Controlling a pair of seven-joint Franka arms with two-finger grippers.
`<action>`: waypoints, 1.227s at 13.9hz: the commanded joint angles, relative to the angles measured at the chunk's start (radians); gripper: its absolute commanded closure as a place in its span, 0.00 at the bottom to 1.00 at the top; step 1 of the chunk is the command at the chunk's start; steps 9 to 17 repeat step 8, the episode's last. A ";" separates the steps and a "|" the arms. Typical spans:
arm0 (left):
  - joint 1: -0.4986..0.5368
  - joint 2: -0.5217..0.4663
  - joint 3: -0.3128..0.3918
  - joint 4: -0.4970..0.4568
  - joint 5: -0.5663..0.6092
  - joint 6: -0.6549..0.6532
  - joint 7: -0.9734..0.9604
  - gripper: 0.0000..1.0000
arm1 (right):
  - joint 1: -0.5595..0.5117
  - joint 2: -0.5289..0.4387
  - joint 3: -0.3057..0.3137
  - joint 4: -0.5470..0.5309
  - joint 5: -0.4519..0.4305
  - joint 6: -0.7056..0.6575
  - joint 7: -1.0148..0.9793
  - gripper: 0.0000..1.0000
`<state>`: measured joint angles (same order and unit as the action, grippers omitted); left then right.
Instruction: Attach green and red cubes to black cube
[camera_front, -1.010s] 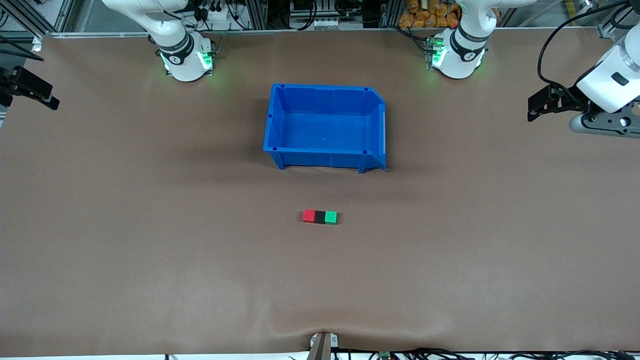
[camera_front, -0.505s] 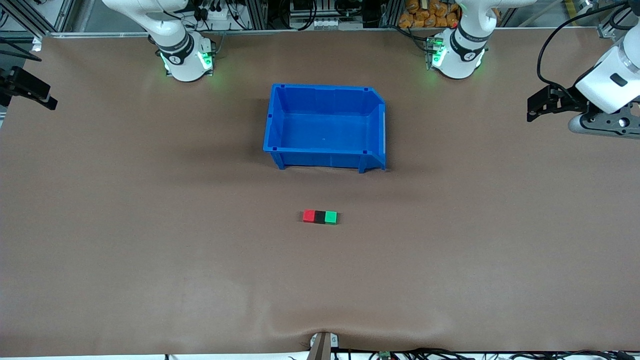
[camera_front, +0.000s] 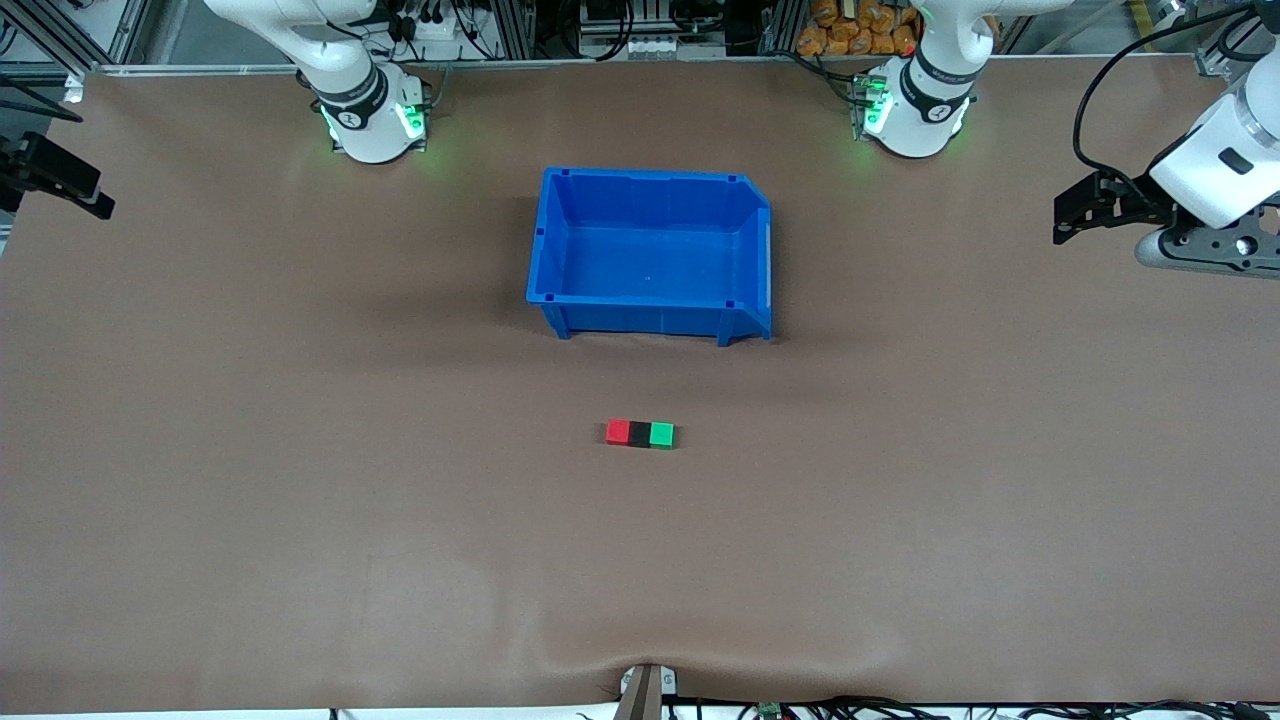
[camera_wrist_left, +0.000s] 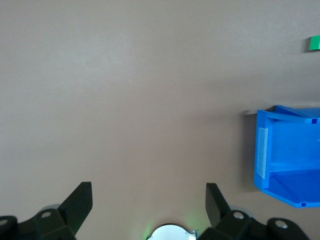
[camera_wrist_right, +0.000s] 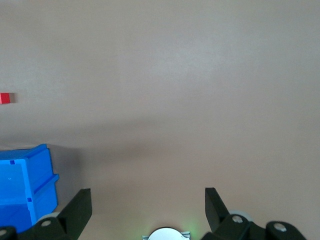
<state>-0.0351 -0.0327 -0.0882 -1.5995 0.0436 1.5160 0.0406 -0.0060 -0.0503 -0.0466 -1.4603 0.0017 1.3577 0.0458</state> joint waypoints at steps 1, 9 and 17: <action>0.004 -0.015 -0.004 -0.014 -0.010 0.012 -0.002 0.00 | 0.029 -0.028 0.002 -0.020 -0.020 -0.008 -0.014 0.00; 0.004 -0.013 -0.004 -0.016 -0.008 0.013 -0.002 0.00 | 0.031 -0.029 0.007 -0.026 -0.022 0.003 -0.014 0.00; 0.004 -0.013 -0.004 -0.016 -0.008 0.013 -0.002 0.00 | 0.031 -0.029 0.007 -0.026 -0.022 0.003 -0.014 0.00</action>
